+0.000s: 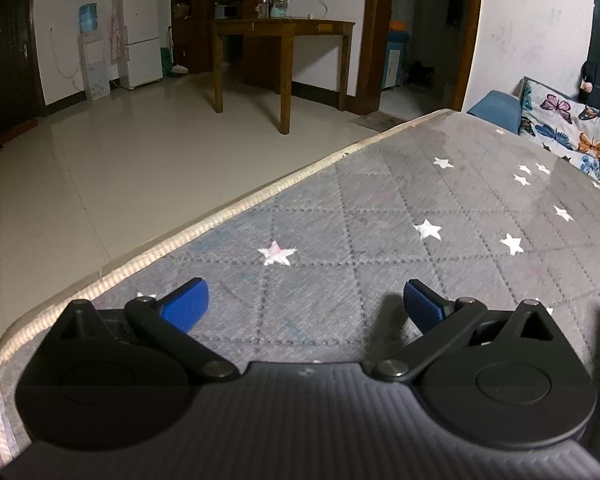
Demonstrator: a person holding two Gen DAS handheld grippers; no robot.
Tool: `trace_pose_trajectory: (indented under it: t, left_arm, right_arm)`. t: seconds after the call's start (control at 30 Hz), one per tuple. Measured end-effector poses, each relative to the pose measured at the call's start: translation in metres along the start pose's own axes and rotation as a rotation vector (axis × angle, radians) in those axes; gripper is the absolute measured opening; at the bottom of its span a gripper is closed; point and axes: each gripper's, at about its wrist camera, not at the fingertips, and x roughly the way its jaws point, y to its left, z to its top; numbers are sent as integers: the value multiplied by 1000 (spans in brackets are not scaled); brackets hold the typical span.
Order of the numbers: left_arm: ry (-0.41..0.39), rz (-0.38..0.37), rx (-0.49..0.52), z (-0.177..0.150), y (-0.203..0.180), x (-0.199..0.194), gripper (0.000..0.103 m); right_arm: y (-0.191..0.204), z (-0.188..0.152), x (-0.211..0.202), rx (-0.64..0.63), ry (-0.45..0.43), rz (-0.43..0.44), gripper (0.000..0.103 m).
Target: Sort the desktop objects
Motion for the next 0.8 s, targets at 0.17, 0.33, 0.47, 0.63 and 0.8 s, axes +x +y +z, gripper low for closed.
trace_pose_trajectory:
  t: [0.17, 0.33, 0.47, 0.63, 0.8]
  left_arm:
    - [8, 19, 24, 0, -4, 2, 103]
    - [9, 18, 26, 0, -5, 1, 103]
    - [10, 20, 31, 0, -6, 1, 103]
    - [8, 23, 38, 0, -7, 1, 103]
    - [5, 4, 72, -2, -17, 0, 103]
  right_arm:
    - [4, 1, 2, -4, 0, -3, 103]
    - [7, 2, 3, -8, 1, -6, 103]
    - [7, 2, 4, -9, 1, -6, 103]
    - [7, 2, 5, -9, 0, -6, 103]
    - [9, 2, 3, -8, 0, -6, 103]
